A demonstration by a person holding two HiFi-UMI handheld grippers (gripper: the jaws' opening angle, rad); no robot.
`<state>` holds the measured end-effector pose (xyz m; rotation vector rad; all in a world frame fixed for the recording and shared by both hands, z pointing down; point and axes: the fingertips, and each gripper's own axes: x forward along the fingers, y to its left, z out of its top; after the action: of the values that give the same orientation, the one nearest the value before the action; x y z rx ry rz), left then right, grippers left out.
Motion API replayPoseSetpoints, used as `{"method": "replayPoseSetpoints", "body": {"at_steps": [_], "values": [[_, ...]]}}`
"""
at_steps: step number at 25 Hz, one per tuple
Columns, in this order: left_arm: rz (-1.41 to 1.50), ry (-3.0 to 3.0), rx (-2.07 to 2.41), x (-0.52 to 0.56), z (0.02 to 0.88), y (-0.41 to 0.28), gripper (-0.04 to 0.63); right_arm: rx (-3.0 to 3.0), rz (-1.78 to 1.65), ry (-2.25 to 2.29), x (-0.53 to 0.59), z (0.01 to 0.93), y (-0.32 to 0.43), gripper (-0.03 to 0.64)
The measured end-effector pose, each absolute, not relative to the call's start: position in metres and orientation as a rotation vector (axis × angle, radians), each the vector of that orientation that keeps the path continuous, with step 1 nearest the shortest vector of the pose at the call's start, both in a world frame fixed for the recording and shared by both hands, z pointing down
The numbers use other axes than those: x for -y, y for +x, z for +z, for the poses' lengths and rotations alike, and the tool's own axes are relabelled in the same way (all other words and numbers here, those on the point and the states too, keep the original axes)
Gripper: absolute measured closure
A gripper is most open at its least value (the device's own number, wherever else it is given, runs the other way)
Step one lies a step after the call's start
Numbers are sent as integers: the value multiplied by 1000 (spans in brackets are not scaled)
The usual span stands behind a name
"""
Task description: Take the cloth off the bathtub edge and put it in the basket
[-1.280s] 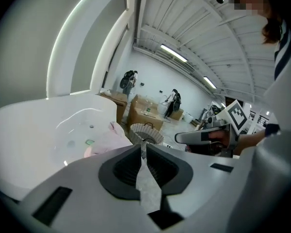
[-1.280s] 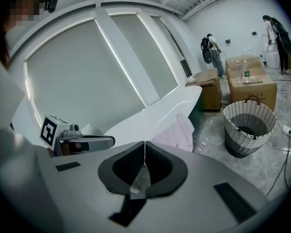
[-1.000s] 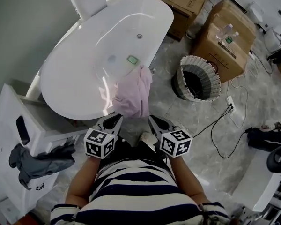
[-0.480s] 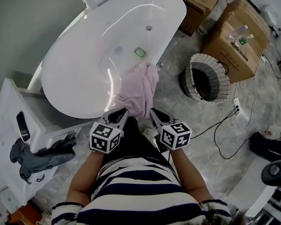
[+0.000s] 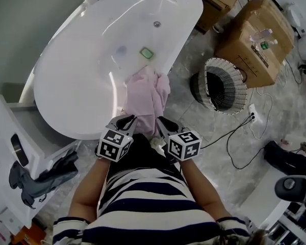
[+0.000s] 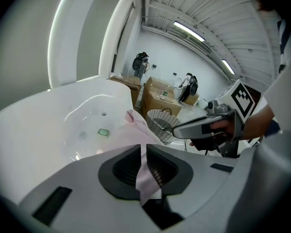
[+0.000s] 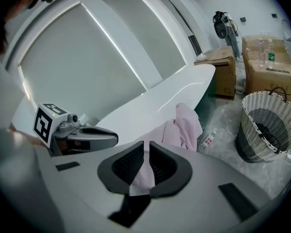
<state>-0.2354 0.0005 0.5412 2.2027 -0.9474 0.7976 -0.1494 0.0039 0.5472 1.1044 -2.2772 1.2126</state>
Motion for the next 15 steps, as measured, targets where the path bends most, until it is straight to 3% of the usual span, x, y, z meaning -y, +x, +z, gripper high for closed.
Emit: {"method": "replayPoseSetpoints", "body": {"at_steps": [5, 11, 15], "values": [[824, 2169, 941, 8, 552, -242, 555, 2227, 1197, 1136, 10, 563, -148, 579], [863, 2148, 929, 21, 565, -244, 556, 2167, 1227, 1136, 27, 585, -148, 409], [866, 2137, 918, 27, 572, -245, 555, 2126, 1285, 1125, 31, 599, -152, 345]]}}
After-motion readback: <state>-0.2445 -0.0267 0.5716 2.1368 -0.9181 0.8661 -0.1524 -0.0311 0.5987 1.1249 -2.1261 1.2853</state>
